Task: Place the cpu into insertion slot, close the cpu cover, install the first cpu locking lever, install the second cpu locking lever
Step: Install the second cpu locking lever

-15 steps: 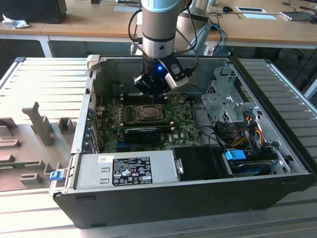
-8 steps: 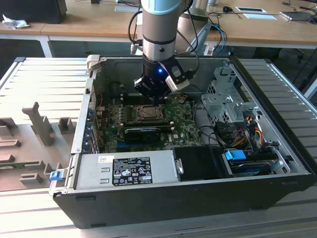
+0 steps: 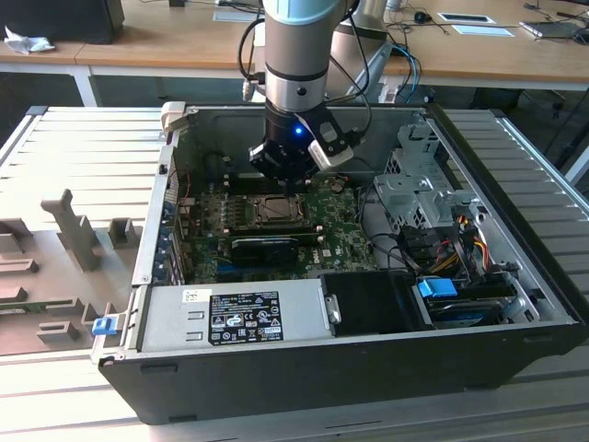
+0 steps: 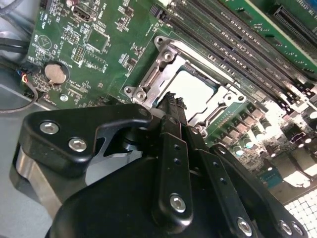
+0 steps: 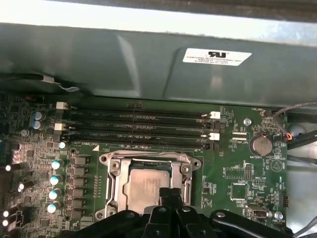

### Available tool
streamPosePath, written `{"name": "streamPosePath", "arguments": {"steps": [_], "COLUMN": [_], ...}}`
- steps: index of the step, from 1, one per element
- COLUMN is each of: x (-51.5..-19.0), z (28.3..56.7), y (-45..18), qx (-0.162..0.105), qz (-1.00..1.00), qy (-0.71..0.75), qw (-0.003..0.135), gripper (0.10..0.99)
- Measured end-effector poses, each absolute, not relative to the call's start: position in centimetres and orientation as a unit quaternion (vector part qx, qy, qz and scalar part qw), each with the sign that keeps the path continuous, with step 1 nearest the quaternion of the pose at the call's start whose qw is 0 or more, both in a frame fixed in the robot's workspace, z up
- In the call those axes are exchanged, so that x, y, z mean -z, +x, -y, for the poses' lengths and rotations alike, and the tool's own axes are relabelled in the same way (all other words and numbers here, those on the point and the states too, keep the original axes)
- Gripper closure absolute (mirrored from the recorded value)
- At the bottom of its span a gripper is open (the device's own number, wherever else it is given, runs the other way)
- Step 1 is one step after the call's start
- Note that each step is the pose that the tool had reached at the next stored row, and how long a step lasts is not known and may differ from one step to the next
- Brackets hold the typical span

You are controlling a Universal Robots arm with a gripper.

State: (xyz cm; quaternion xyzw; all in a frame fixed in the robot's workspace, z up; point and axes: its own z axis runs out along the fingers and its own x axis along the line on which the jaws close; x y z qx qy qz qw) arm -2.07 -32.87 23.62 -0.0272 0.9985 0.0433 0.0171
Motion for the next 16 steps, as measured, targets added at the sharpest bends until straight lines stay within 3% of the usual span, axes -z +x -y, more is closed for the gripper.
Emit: {"name": "streamPosePath", "arguments": {"steps": [4,7,16], "x": [-23.5,-23.2,-23.0], "z": [33.8,34.4,37.6], "y": [-2.1,-2.1,-2.8], "qx": [-0.043,-0.045,-0.066], "qz": [-0.999,-0.999,-0.997], "qy": [-0.027,-0.027,-0.027], "qw": [0.017,0.007,0.008], "gripper": [0.98,0.98,0.98]}}
